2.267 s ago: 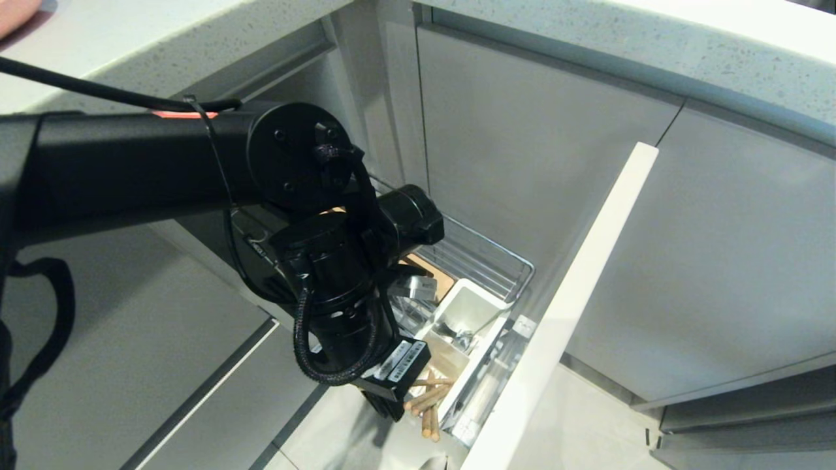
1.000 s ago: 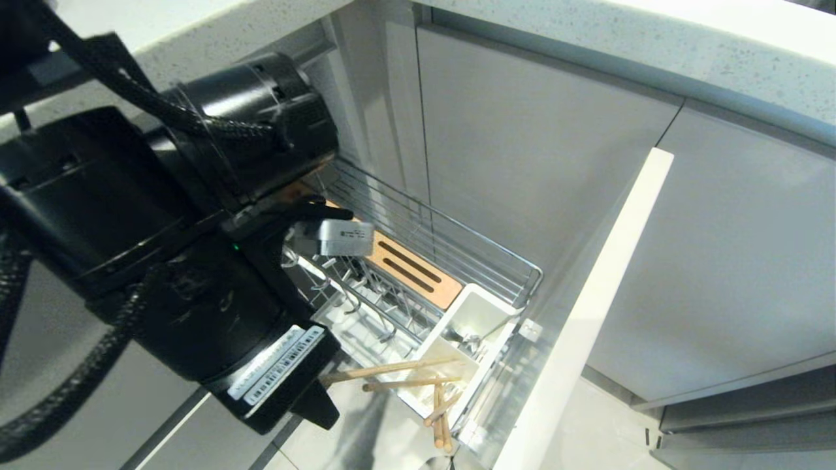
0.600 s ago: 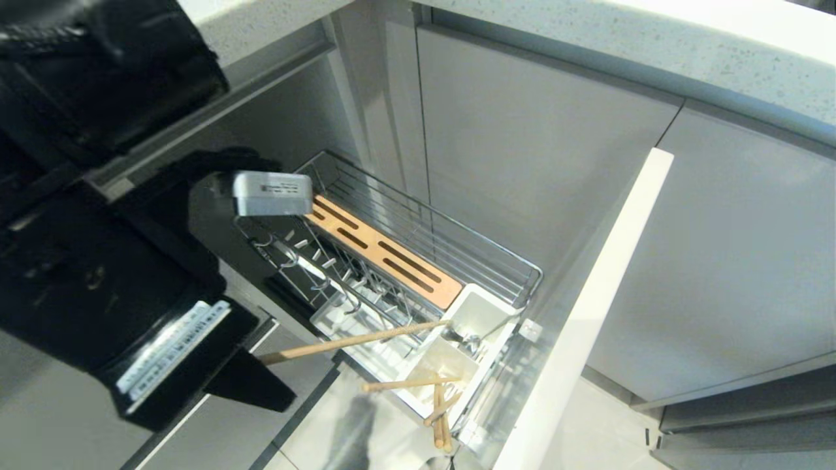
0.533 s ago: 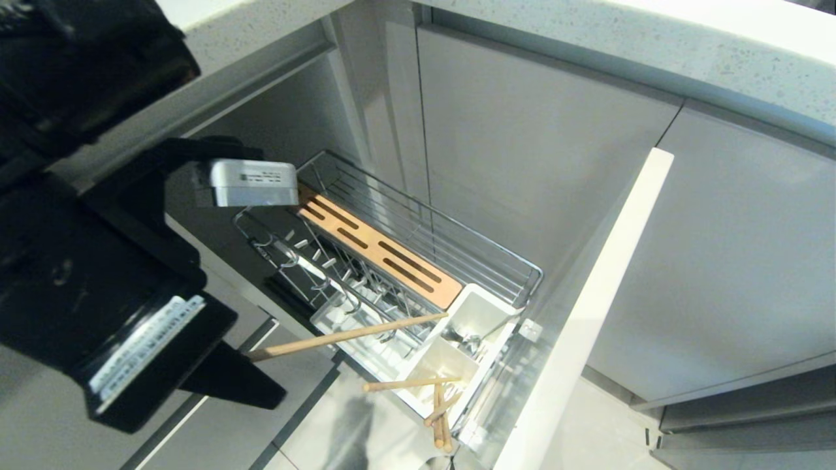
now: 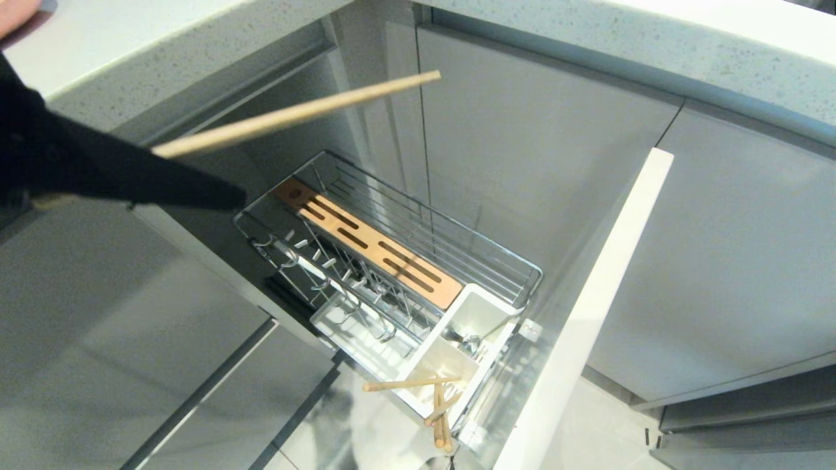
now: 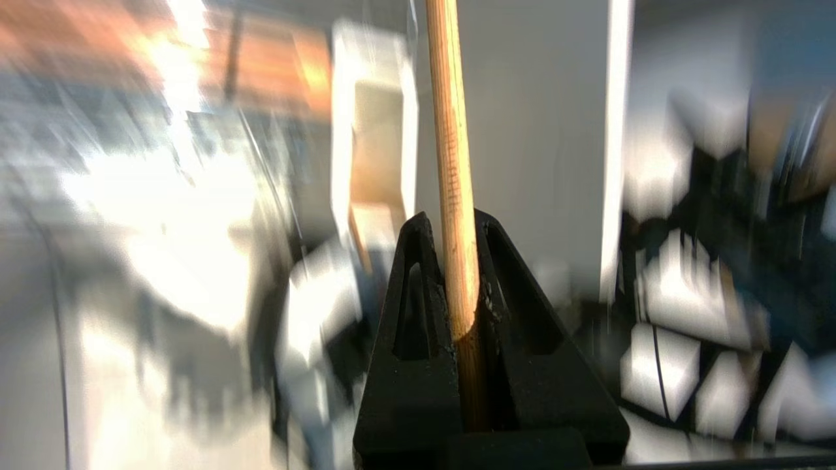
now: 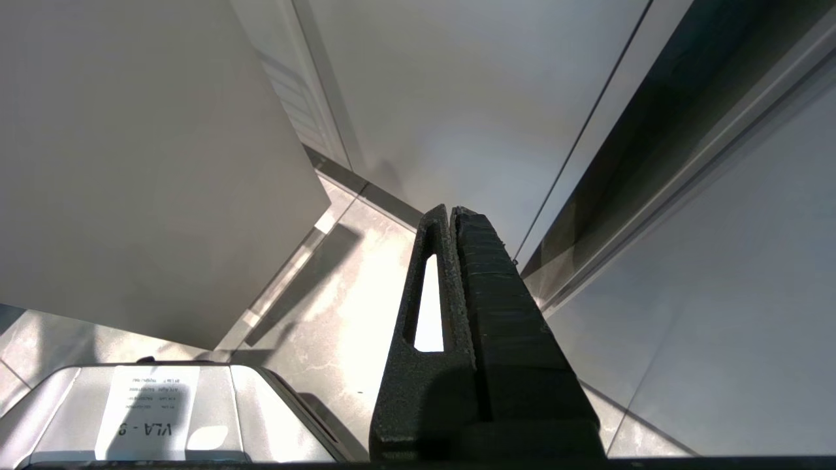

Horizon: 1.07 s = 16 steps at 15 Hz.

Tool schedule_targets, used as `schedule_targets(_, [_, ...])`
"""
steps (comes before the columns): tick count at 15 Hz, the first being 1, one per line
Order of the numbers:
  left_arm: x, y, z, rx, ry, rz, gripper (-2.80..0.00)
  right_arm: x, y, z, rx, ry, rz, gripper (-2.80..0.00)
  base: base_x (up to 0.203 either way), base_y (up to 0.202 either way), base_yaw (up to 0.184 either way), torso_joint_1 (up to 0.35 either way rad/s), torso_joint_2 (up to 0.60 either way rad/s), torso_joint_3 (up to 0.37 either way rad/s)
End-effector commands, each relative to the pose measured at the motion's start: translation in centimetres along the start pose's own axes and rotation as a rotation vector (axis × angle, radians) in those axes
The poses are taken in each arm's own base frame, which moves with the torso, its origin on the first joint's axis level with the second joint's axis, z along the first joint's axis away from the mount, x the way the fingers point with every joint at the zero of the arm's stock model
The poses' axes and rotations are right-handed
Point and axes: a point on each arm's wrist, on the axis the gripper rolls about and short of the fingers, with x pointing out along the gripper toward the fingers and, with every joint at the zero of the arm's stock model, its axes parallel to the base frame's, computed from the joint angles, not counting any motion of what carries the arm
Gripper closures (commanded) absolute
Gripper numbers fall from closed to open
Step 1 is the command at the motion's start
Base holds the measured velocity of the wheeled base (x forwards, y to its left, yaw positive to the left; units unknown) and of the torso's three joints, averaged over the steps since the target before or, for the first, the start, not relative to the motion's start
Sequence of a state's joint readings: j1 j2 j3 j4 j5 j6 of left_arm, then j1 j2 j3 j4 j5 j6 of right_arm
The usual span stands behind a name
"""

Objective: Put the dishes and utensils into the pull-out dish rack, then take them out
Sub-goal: Take the chopsticks out of the cupboard

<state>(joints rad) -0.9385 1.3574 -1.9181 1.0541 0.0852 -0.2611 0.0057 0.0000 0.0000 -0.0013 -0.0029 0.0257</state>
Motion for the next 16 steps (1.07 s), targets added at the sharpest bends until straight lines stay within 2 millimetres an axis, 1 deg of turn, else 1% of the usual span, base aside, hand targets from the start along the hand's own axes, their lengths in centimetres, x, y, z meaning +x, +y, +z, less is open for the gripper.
schedule_targets(1, [-2.5, 0.2, 0.9, -0.023, -0.197, 0.020, 0.00, 0.0, 0.0, 0.0, 0.000, 0.001, 0.000, 0.00, 0.000, 0.000, 0.000, 0.000, 0.00, 0.000])
schedule_targets(4, [-4.5, 0.6, 2.7, -0.027, -0.451, 0.080, 0.00, 0.0, 0.0, 0.0, 0.000, 0.001, 0.000, 0.00, 0.000, 0.000, 0.000, 0.000, 0.00, 0.000])
schedule_targets(6, [-5.8, 1.5, 3.5, -0.055, -0.578, 0.178, 0.00, 0.0, 0.0, 0.0, 0.000, 0.001, 0.000, 0.00, 0.000, 0.000, 0.000, 0.000, 0.00, 0.000])
schedule_targets(8, [-7.5, 2.8, 3.7, -0.092, -0.696, 0.328, 0.00, 0.0, 0.0, 0.0, 0.000, 0.001, 0.000, 0.00, 0.000, 0.000, 0.000, 0.000, 0.00, 0.000])
schedule_targets(10, [-10.2, 3.5, 3.0, -0.116, -0.815, 0.493, 0.00, 0.0, 0.0, 0.0, 0.000, 0.001, 0.000, 0.00, 0.000, 0.000, 0.000, 0.000, 0.00, 0.000])
schedule_targets(11, [-11.7, 3.5, 2.4, -0.123, -0.870, 0.584, 0.00, 0.0, 0.0, 0.0, 0.000, 0.001, 0.001, 0.00, 0.000, 0.000, 0.000, 0.000, 0.00, 0.000])
schedule_targets(12, [-13.3, 3.1, 1.6, -0.135, -0.929, 0.694, 0.00, 0.0, 0.0, 0.0, 0.000, 0.001, 0.000, 0.00, 0.000, 0.000, 0.000, 0.000, 0.00, 0.000])
schedule_targets(13, [-14.3, 2.5, 0.9, -0.149, -0.978, 0.785, 0.00, 0.0, 0.0, 0.0, 0.000, 0.001, 0.001, 0.00, 0.000, 0.000, 0.000, 0.000, 0.00, 0.000])
schedule_targets(14, [-15.0, 1.9, 0.3, -0.169, -1.025, 0.894, 0.00, 0.0, 0.0, 0.0, 0.000, 0.001, 0.000, 0.00, 0.000, 0.000, 0.000, 0.000, 0.00, 0.000])
schedule_targets(16, [-15.4, 0.8, -0.6, -0.208, -1.092, 1.099, 0.00, 0.0, 0.0, 0.0, 0.000, 0.001, 0.000, 0.00, 0.000, 0.000, 0.000, 0.000, 0.00, 0.000])
